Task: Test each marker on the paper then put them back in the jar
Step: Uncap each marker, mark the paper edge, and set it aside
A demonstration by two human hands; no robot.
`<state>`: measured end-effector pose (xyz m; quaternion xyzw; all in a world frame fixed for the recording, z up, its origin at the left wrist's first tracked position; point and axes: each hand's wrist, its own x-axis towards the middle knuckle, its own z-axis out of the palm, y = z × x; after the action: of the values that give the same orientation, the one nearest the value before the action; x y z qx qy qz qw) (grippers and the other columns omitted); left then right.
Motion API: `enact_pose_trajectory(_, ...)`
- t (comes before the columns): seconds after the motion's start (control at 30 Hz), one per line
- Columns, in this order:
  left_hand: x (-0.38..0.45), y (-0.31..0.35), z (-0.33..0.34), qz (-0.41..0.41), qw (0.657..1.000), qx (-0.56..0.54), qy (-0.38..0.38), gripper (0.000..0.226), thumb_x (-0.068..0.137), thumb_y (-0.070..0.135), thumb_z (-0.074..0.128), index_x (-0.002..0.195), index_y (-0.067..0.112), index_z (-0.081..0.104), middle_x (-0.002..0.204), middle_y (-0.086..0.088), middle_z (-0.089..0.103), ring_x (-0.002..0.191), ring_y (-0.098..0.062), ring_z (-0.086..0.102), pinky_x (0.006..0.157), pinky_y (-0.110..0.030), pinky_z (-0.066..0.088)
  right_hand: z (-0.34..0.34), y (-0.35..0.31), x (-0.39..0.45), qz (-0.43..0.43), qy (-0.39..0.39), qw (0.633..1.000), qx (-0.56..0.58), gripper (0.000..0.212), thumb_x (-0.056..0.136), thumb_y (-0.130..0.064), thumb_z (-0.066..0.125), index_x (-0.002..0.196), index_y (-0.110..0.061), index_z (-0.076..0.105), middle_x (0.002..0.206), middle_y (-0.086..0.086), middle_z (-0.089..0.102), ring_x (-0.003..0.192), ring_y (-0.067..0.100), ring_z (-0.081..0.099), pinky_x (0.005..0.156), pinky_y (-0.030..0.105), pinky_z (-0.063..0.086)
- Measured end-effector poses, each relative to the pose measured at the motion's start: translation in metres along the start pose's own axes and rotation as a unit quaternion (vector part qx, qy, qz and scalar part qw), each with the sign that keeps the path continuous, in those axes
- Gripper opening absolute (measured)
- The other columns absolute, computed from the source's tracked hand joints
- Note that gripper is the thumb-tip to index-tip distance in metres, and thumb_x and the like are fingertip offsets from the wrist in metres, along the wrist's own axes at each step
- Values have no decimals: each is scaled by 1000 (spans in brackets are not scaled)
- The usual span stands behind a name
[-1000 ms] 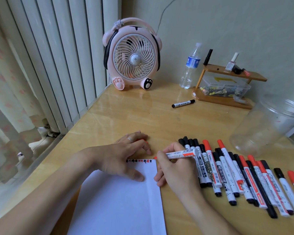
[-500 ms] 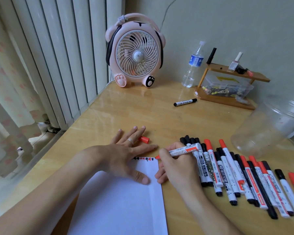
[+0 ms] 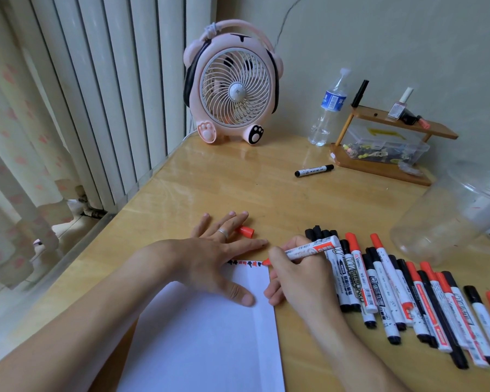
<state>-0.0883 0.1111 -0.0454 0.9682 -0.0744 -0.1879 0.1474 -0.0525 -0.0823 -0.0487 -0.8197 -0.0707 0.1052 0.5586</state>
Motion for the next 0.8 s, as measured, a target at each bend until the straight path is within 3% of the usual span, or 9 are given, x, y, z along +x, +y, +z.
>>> enact_pose_trajectory(0.6, -1, 1, -1, 5, 1000, -6, 6, 103, 74, 85, 62, 151, 66, -3, 163, 14, -35, 140, -5, -47, 120, -51, -24, -1, -1, 0, -5, 1, 1000, -16, 12, 90, -16, 62, 83, -8, 55, 50, 10, 64, 47, 39, 67, 45, 27, 45)
enact_pose_trajectory(0.8, 0, 1, -1, 4, 1000, -7, 3, 103, 74, 85, 63, 152, 65, -3, 163, 14, -34, 141, -5, -46, 120, -51, -24, 0, 1, 0, -14, 8, 1000, -13, 9, 90, -16, 60, 86, -9, 55, 49, 9, 64, 47, 38, 67, 49, 31, 47)
